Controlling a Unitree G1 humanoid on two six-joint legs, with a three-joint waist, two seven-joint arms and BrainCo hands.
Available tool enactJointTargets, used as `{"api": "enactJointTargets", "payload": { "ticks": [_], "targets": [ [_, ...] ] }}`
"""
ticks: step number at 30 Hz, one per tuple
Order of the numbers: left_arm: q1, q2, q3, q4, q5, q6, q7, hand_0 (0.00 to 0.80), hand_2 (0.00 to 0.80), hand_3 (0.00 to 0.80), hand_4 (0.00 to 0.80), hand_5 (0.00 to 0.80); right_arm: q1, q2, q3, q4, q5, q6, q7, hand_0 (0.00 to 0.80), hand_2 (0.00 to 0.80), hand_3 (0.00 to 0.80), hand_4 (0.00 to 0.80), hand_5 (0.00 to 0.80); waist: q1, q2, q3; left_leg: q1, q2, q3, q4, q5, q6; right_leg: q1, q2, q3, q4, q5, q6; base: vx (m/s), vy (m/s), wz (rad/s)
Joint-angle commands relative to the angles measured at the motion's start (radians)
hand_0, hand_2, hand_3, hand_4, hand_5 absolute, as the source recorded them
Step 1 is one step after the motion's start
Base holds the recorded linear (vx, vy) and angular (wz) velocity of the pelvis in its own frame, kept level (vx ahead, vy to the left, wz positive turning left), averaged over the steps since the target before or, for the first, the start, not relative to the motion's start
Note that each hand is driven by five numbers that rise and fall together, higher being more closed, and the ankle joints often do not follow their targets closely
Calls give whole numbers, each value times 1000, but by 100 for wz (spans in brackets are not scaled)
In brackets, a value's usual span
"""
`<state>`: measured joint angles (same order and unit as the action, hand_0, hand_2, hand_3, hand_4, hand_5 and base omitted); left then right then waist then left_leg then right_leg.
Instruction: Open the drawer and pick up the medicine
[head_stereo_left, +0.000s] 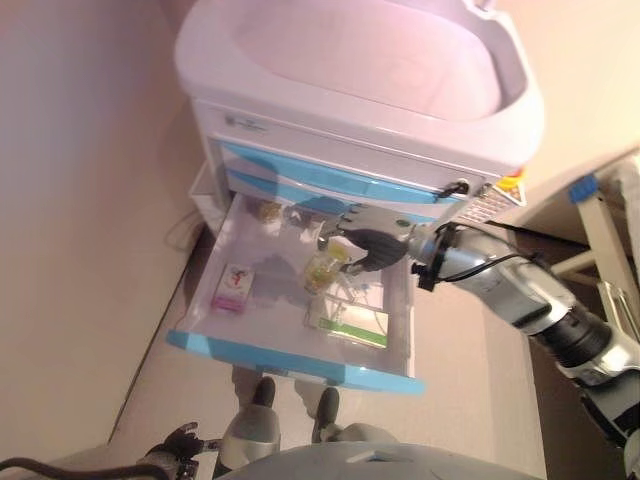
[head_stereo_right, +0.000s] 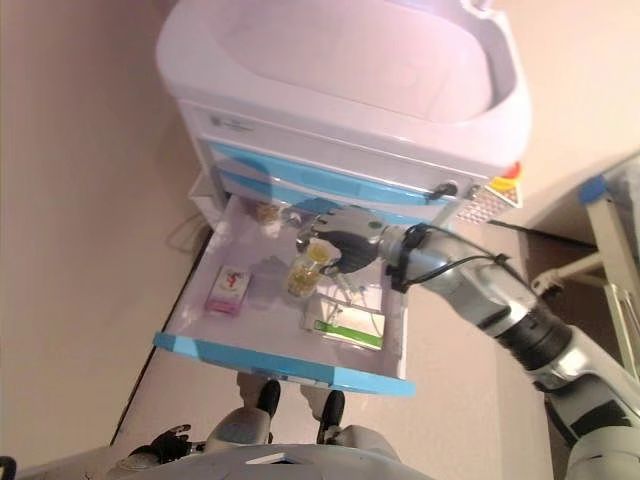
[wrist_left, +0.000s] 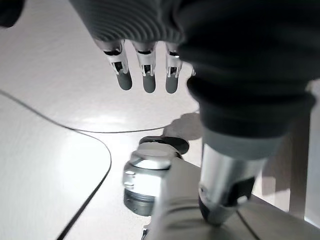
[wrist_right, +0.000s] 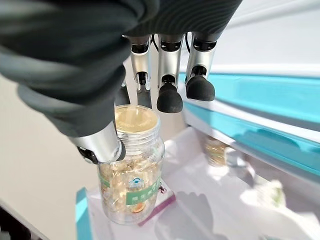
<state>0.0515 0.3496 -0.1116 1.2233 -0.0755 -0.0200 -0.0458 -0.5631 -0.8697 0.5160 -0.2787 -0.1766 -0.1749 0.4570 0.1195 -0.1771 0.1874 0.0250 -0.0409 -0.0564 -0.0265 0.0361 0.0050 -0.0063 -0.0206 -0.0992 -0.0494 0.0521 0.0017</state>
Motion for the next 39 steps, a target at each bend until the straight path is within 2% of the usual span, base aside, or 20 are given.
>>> {"api": "enactJointTargets", "payload": {
  "ticks": [1, 5, 8, 17, 21, 28, 35, 39],
  "targets": [
    [-1, -9, 21, 50, 5, 17, 8, 0, 0, 0, 0, 0, -56, -75, -93, -67, 227, 17, 85, 800, 800, 800, 800, 800, -8, 17, -31, -10, -44, -37, -9, -64, 39, 29, 35, -9, 91, -83, 36, 35, 55, -21],
    [1, -10, 17, 50, 2, 16, 9, 0, 0, 0, 0, 0, -62, -90, -107, -68, 254, 25, 86, 800, 800, 800, 800, 800, -11, 18, -33, -7, -43, -33, -11, -65, 39, 30, 35, -5, 90, -83, 37, 9, 15, -14],
    [19, -19, 4, 51, -24, 19, 10, 0, 0, 0, 0, 0, -131, -169, -213, -3, 333, 14, 52, 800, 800, 800, 800, 800, -36, 32, -57, 12, -47, -13, -16, -68, 41, 39, 34, 15, 86, -81, 40, 80, 106, -6],
    [39, -13, -3, 44, -39, 34, 6, 0, 0, 0, 0, 0, -329, -248, -204, 172, 276, 45, -112, 800, 800, 800, 800, 800, -28, 38, -73, 30, -57, -21, -18, -71, 42, 59, 30, 9, 84, -87, 39, 44, 37, -1],
    [51, -3, -3, 37, -42, 43, 1, 0, 0, 0, 0, 0, -455, -302, -135, 275, 281, 59, -174, 800, 800, 800, 800, 800, -20, 33, -77, 32, -60, -28, -18, -71, 42, 64, 29, 2, 83, -89, 37, 14, 10, 1],
    [65, 7, -3, 15, -46, 61, -6, 0, 0, 0, 0, 0, -636, -338, -6, 434, 243, 104, -243, 800, 800, 800, 800, 800, -6, 26, -82, 38, -68, -44, -16, -71, 44, 75, 27, -7, 80, -90, 37, 20, 14, 5],
    [61, 15, -24, -6, -57, 82, -8, 0, 0, 0, 0, 0, -846, -315, 175, 628, 195, 183, -250, 800, 800, 800, 800, 800, 26, 16, -85, 35, -76, -68, -11, -69, 44, 81, 24, -25, 79, -90, 34, 29, 11, 10],
    [58, 28, -35, -18, -60, 97, -7, 0, 0, 0, 0, 0, -947, -289, 284, 766, 150, 198, -213, 800, 800, 800, 800, 800, 55, 6, -75, 29, -81, -91, -3, -68, 43, 86, 20, -43, 82, -91, 33, 42, 3, 16]
  ]
}}
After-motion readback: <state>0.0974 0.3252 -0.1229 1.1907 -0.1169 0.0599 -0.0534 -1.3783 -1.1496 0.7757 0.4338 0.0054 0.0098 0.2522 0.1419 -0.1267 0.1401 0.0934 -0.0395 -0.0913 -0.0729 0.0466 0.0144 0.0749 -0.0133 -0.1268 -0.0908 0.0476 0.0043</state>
